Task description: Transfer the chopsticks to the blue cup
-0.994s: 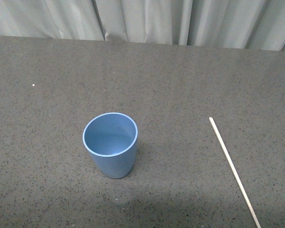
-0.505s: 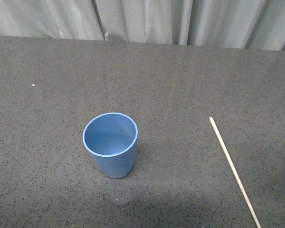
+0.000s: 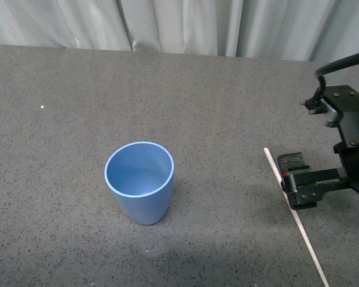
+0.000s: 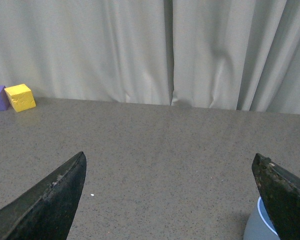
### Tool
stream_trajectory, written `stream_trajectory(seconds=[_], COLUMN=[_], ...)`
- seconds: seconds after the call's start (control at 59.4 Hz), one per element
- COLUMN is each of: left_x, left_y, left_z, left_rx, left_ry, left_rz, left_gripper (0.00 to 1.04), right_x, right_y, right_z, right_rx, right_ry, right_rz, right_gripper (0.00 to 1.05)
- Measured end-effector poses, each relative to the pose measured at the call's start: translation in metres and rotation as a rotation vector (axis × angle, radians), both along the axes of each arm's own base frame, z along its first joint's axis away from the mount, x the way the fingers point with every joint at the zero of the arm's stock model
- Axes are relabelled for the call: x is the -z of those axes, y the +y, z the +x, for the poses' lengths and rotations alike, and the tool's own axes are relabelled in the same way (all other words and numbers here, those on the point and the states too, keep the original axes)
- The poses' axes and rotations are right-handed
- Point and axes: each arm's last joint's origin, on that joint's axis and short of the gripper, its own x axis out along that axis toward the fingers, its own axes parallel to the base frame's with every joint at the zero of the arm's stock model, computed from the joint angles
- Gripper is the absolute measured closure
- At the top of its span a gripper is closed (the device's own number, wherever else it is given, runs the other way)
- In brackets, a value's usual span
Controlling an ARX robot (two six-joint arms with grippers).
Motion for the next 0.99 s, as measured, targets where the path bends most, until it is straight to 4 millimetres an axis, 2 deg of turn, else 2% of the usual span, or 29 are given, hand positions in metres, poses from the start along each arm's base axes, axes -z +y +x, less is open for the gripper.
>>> stream_trajectory(seconds=[0.371,0.674,0.842,0.96,0.994], left_x=[0.000,0.000,0.000,0.000,0.000], left_y=[0.000,0.000,0.000,0.000,0.000], left_z=[0.000,0.000,0.000,0.000,0.000], left_rx=[0.000,0.000,0.000,0.000,0.000], left_ry=[0.000,0.000,0.000,0.000,0.000], left_rz=[0.000,0.000,0.000,0.000,0.000], left_gripper=[0.07,0.07,0.07,0.07,0.07], right_x=[0.025,0.032,0.033,0.033,0.033], right_y=[0.015,0.021,0.023,0.022,0.022], right_z=[0.034,0.044,0.046,0.046,0.046], right_rx=[0.019,0.020,0.020,0.020,0.020], right_ry=[0.097,0.132,0.130,0.125,0.123], right_rz=[0.021,-0.031,-0.037,-0.032,-0.027], right_gripper=[0.11,0.55,0.88,1.04,1.04])
